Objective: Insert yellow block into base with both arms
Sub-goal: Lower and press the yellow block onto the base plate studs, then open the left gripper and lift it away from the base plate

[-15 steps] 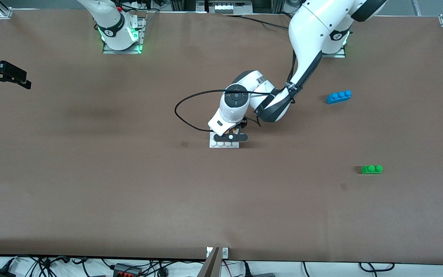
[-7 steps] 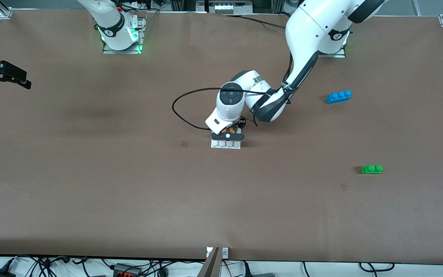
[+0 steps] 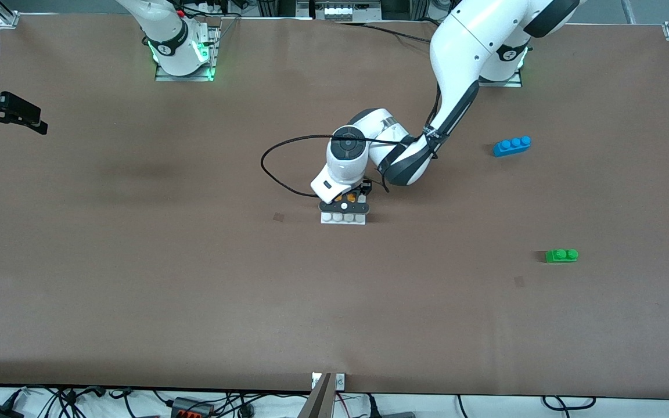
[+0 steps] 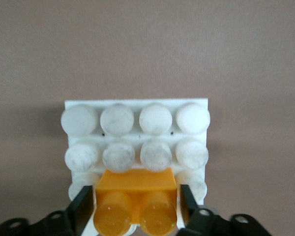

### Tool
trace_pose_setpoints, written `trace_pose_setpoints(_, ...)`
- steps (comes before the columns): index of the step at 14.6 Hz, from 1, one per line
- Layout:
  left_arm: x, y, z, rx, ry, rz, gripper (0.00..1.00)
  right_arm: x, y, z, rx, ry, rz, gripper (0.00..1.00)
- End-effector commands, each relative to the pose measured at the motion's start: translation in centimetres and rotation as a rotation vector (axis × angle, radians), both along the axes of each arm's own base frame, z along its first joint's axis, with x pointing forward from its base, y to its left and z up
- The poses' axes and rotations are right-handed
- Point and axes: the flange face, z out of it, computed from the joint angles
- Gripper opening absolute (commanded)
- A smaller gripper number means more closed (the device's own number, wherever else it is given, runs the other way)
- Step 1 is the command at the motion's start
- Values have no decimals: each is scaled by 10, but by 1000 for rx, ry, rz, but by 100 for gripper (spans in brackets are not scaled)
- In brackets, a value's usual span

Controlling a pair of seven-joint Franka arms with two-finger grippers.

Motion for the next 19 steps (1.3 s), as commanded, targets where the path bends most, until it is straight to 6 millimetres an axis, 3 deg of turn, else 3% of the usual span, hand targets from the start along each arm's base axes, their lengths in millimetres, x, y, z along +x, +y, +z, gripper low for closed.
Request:
trace_pose_setpoints(1,25,21,54,-22,-31,65,100,-3,3,2,14,5,1,100)
trace_pose_setpoints(3,41,45,90,-56,2,70,100,-2,4,2,14,3,4,100)
trace_pose_setpoints(5,66,89,126,-91,7,38,100,-2,4,2,14,3,4,100)
trace_pose_setpoints(7,88,149,157,-67,-1,70,100,-2,4,2,14,3,4,100)
trace_pose_setpoints(10,106,242,194,-40,-33,174,100,-2,5,2,12,3,7,100)
trace_pose_setpoints(12,114,293,212,-16,-22,207,100,-2,6,2,12,3,9,100)
trace_pose_setpoints(14,118,353,227,32,0,205,100,-3,8,3,12,0,12,100)
trace_pose_setpoints(17,109,426,268,68,-6,83,100,-3,15,7,-6,-14,27,100)
trace_pose_setpoints(19,96,454,308,73,-41,124,100,-2,15,7,0,-16,24,100)
